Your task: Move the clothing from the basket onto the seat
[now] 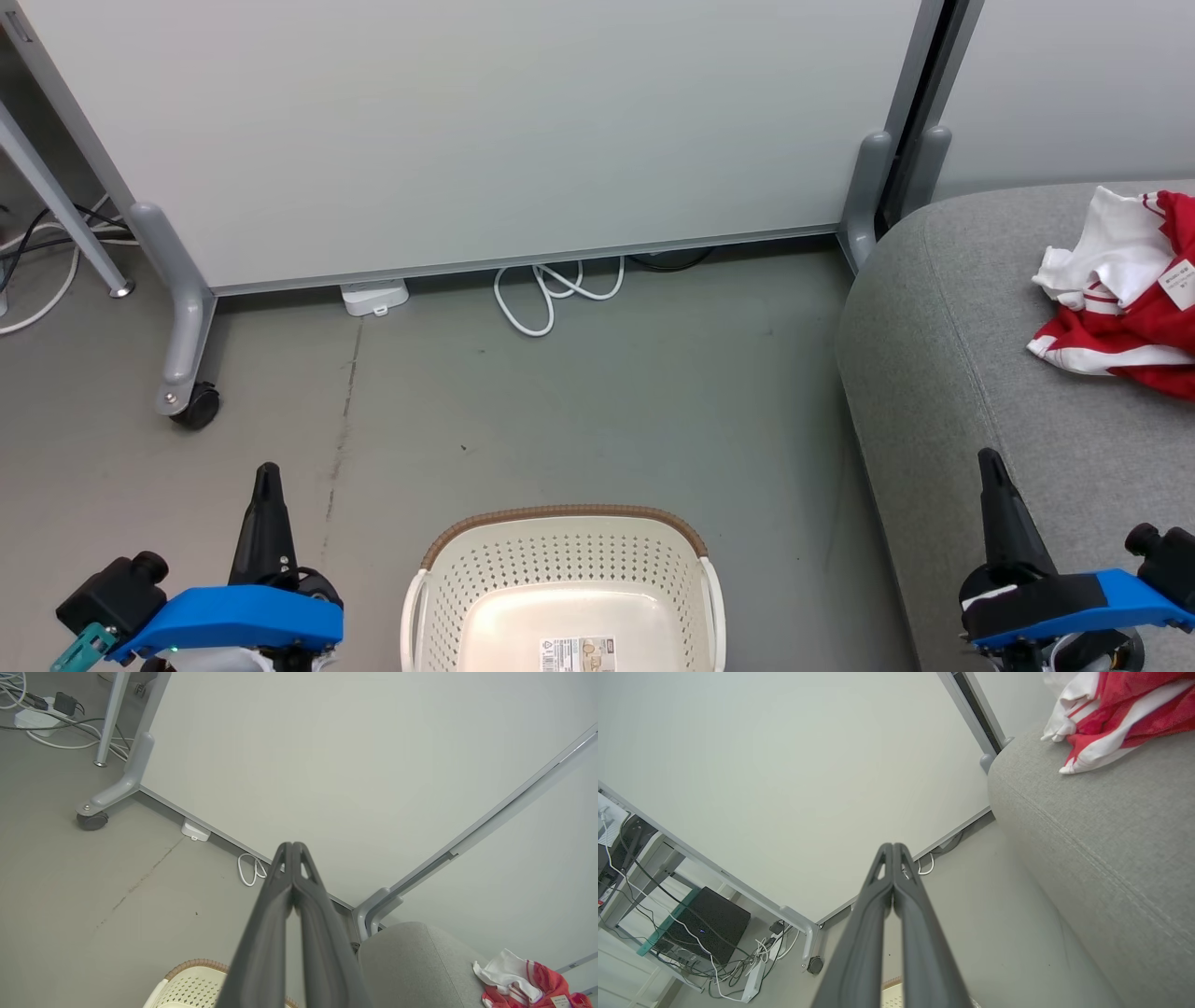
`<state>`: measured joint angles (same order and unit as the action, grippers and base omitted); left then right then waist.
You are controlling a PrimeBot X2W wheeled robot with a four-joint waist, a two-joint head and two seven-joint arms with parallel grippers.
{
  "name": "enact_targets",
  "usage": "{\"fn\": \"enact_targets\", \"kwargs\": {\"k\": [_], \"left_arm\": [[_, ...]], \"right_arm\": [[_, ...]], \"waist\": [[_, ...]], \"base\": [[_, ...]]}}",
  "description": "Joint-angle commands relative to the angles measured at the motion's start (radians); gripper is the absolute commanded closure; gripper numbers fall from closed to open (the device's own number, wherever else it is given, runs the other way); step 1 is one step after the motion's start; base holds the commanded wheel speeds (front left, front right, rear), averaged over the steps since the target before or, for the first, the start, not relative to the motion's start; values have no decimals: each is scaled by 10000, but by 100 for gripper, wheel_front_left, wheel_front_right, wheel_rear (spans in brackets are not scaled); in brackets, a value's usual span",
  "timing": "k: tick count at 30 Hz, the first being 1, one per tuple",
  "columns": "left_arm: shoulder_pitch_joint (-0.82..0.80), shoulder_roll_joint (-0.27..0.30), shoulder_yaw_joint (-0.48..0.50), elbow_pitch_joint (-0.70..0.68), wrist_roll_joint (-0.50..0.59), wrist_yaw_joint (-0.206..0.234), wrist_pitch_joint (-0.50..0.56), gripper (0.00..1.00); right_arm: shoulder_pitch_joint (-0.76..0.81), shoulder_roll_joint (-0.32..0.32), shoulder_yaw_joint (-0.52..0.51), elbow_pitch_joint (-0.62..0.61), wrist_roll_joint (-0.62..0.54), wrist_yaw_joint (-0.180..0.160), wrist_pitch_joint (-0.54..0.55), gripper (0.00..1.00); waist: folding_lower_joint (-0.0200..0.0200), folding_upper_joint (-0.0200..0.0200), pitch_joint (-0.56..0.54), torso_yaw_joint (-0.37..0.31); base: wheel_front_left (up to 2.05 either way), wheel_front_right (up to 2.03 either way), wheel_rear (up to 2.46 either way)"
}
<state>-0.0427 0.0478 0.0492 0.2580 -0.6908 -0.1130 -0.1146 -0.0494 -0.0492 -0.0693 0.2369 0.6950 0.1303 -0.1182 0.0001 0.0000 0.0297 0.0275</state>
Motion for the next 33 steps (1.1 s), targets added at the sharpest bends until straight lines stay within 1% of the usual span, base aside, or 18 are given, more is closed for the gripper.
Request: {"fn": "enact_targets", "kwargs": {"k": [1, 17, 33], "left_arm": [[-286, 25, 59, -151, -440, -49, 98, 100], [-406, 27, 216, -158, -2564, -92, 629, 100], [-496, 29, 323, -160, -4274, -128, 1059, 100]], "right_arm": [[-267, -16, -40, -113, 468, 3, 102, 100], [-375, -17, -143, -72, 2579, 4, 644, 100], [-450, -17, -224, -37, 4271, 5, 1084, 100]], "waist": [[0, 0, -5, -5], [0, 0, -51, -53], [0, 0, -94, -97]], "base": [[0, 0, 0], [0, 0, 0], [0, 0, 0]]}}
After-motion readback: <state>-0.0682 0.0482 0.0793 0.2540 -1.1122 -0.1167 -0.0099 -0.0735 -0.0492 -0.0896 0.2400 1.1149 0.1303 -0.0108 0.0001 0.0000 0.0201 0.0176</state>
